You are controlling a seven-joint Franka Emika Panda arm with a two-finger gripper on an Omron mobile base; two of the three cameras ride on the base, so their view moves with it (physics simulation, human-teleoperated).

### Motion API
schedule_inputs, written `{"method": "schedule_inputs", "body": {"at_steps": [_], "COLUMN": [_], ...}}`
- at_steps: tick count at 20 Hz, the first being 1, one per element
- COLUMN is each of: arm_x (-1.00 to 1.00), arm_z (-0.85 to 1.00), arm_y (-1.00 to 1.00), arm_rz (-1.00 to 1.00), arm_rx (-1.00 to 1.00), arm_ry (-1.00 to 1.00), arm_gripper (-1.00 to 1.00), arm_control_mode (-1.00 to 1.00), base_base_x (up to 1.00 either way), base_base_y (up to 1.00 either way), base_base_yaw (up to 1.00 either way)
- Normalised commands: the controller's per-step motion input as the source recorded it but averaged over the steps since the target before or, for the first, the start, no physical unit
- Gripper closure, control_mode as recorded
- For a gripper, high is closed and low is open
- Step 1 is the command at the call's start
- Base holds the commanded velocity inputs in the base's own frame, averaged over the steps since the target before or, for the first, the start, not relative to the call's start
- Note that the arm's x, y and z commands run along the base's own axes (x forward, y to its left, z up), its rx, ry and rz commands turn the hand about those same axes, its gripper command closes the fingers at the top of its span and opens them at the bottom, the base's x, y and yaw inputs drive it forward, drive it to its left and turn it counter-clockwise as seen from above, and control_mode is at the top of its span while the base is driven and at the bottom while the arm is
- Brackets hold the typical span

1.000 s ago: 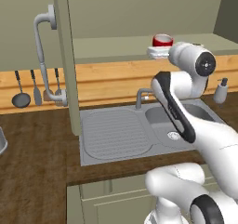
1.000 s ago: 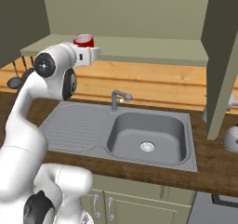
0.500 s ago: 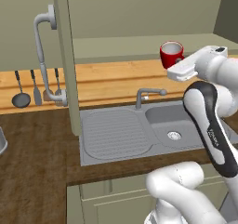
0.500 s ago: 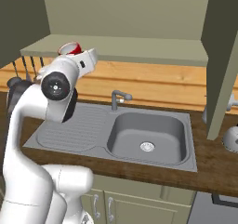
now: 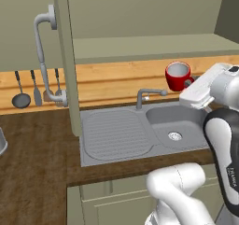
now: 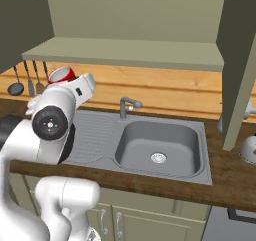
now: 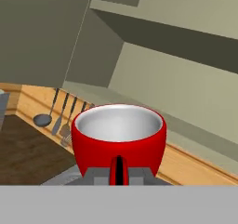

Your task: Pick the kettle from the counter and place it on the tray. Then pick the mug from the cabinet and place it on the tray. Then close the cabinet doors.

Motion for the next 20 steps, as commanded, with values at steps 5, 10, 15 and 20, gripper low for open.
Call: {"method": "schedule_inputs", "body": {"at_steps": [5,10,15,20], "arm_x": [-0.15,0.00,0.00,0.00], "arm_z": [-0.06,0.00,0.00,0.00], "arm_y": [0.06,0.00,0.00,0.00], "arm_rz": [0.00,0.00,0.00,0.00], "arm_rx": [-0.02,0.00,0.00,0.00], "arm_ry": [0.01,0.00,0.00,0.00], "arm_gripper": [1.00,1.00,1.00,1.00], "arm_control_mode": [1.00,1.00,1.00,1.00], "base_base_x": [-0.72,-0.80,-0.57,-0.19], "base_base_y": [0.05,-0.49,-0.95,-1.00], "base_base_yaw": [-0.03,-0.12,-0.07,0.00]}}
